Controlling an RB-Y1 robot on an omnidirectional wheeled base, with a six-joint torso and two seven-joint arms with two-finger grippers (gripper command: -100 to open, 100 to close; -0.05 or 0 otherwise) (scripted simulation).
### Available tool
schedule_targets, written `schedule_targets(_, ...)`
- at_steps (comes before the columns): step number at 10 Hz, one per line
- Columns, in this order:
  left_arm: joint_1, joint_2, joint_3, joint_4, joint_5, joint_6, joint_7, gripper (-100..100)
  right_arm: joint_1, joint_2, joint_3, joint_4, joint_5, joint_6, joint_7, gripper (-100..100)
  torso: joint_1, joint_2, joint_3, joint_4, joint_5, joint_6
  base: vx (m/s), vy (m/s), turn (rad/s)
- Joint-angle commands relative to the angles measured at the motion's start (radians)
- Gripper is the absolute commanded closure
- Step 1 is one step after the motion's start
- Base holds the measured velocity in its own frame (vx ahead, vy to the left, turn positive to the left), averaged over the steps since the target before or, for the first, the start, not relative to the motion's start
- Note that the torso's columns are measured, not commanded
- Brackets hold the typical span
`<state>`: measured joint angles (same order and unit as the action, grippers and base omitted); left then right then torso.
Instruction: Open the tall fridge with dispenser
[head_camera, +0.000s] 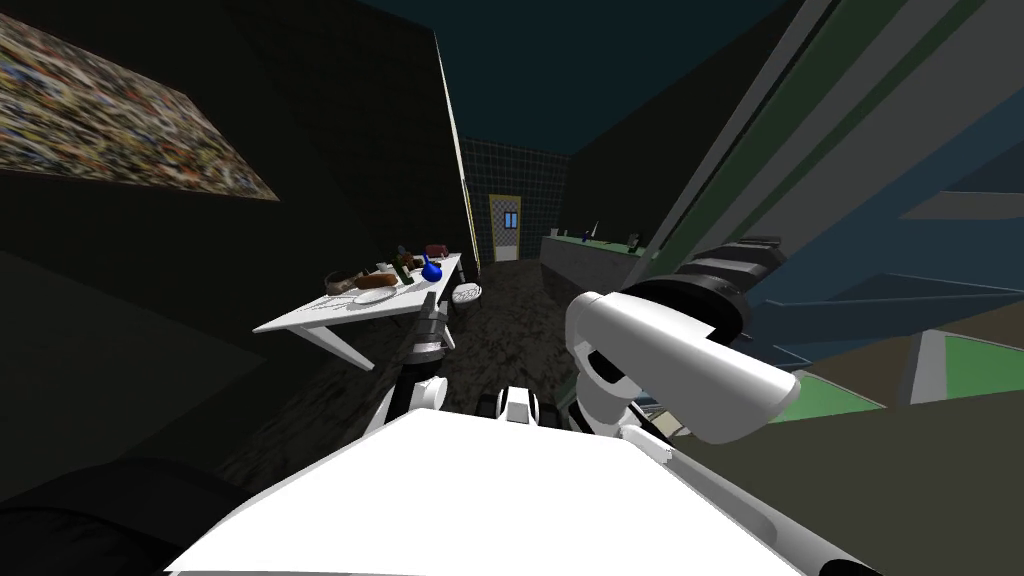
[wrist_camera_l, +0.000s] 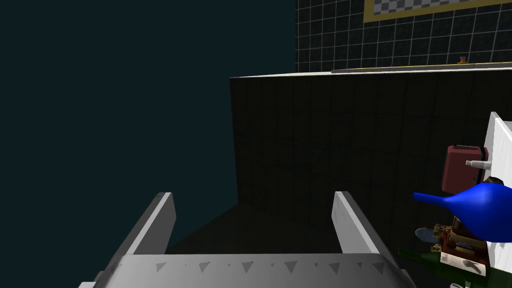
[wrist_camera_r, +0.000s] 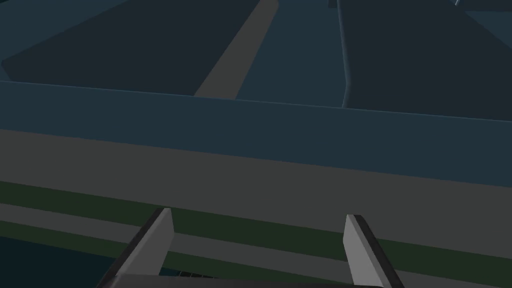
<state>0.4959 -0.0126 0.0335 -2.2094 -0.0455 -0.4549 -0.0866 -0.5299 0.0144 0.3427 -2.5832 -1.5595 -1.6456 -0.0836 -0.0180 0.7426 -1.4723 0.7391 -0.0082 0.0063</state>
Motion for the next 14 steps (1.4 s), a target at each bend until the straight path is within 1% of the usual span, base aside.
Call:
schedule_targets(1,0.0,0.0,0.0,0.0,0.0,0.0,0.0,0,-0.014,0.005,-0.003,0.009,-0.001,0.003,0.013,-100,0.001,0.003,0.001,0.003,0.002,0.001,0.014,0.015,0.027)
schedule_targets(2,0.0,0.0,0.0,0.0,0.0,0.0,0.0,0,0.012,-0.004,-0.002,-0.004,0.003,-0.003,-0.006,100,0.004,0.002,0.0,0.002,0.003,0.0,-0.021,0.002,-0.033)
schedule_targets(4,0.0,0.0,0.0,0.0,0.0,0.0,0.0,0,0.047,-0.011,0.006,-0.02,0.002,-0.014,-0.03,100,0.009,-0.001,-0.002,0.001,0.006,-0.003,-0.035,-0.021,-0.018)
schedule_targets(5,0.0,0.0,0.0,0.0,0.0,0.0,0.0,0,0.035,-0.01,0.004,-0.013,-0.003,-0.009,-0.024,100,0.009,-0.004,-0.003,-0.001,0.004,-0.003,-0.017,0.0,0.011)
schedule_targets(6,0.0,0.0,0.0,0.0,0.0,0.0,0.0,0,0.019,-0.041,-0.007,0.018,0.001,0.02,-0.021,-100,0.01,-0.008,-0.006,-0.003,0.004,-0.004,-0.011,0.012,0.027)
schedule_targets(8,0.0,0.0,0.0,0.0,0.0,0.0,0.0,0,-0.023,-0.085,-0.035,0.067,0.01,0.063,-0.01,-100,0.011,-0.009,-0.008,-0.001,0.007,-0.005,0.011,-0.008,0.014)
schedule_targets(10,0.0,0.0,0.0,0.0,0.0,0.0,0.0,0,-0.083,-0.121,-0.077,0.118,0.021,0.109,0.008,-100,0.014,-0.007,-0.006,-0.001,0.007,-0.005,0.019,-0.028,0.035)
schedule_targets(11,0.0,0.0,0.0,0.0,0.0,0.0,0.0,0,-0.12,-0.135,-0.104,0.144,0.028,0.132,0.018,-100,0.015,-0.006,-0.005,-0.001,0.008,-0.006,0.02,-0.036,0.036)
schedule_targets(12,0.0,0.0,0.0,0.0,0.0,0.0,0.0,0,-0.124,-0.135,-0.104,0.144,0.028,0.132,0.018,-100,0.016,-0.005,-0.004,-0.001,0.008,-0.006,0.017,-0.024,0.008)
schedule_targets(14,0.0,0.0,0.0,0.0,0.0,0.0,0.0,0,-0.196,-0.156,-0.165,0.199,0.044,0.178,0.042,-100,0.019,-0.004,-0.003,-0.001,0.009,-0.006,0.017,-0.018,0.042)
